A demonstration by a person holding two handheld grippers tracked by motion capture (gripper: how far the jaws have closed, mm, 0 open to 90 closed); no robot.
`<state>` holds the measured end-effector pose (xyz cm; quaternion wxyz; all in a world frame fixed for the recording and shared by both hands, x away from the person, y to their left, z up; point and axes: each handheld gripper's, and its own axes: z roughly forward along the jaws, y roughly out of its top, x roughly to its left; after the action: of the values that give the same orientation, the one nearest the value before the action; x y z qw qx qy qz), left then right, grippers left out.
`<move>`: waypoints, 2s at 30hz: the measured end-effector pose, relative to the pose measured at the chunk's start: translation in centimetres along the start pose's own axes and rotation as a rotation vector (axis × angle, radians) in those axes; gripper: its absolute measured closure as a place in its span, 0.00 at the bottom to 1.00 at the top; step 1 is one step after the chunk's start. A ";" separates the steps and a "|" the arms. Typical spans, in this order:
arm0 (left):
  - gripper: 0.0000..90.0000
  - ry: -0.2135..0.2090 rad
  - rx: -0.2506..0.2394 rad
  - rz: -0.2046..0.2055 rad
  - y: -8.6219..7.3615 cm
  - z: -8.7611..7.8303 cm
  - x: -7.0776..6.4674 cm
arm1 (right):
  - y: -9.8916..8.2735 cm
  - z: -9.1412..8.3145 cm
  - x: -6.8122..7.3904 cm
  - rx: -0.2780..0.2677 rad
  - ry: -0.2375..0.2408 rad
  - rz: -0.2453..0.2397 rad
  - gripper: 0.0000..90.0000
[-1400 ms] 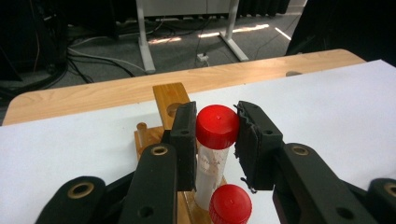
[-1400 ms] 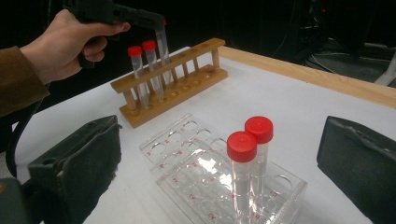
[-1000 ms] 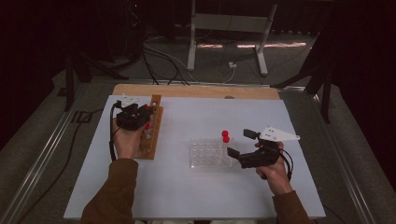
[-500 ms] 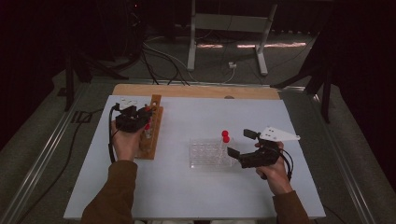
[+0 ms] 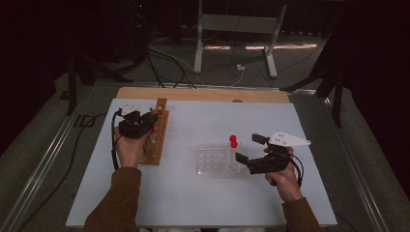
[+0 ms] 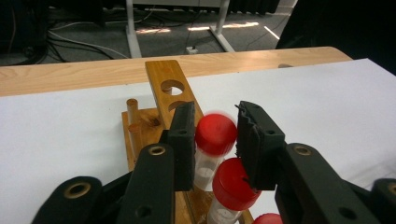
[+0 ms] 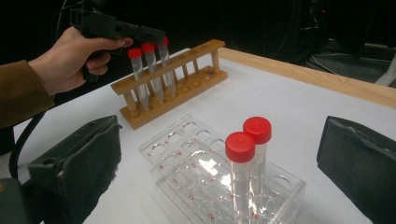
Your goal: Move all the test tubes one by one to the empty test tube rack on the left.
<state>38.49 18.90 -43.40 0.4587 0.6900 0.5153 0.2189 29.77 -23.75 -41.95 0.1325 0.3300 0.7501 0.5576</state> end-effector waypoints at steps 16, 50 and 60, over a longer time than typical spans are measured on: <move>0.39 -0.052 -0.088 -0.050 0.6 -1.9 0.2 | 0.0 -0.3 -0.3 -0.023 -0.029 0.009 0.00; 0.01 -0.155 -0.151 0.089 -2.0 -6.0 -6.9 | -2.2 3.4 0.0 0.111 -0.141 -0.070 0.44; 0.01 -0.172 -0.174 0.099 -1.8 -6.6 -7.4 | -3.4 4.7 0.1 0.171 -0.188 -0.092 0.74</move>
<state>29.68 14.91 -40.54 0.5481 0.6883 0.4185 0.2252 31.20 -20.66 -46.65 0.1990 0.3564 0.7935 0.4514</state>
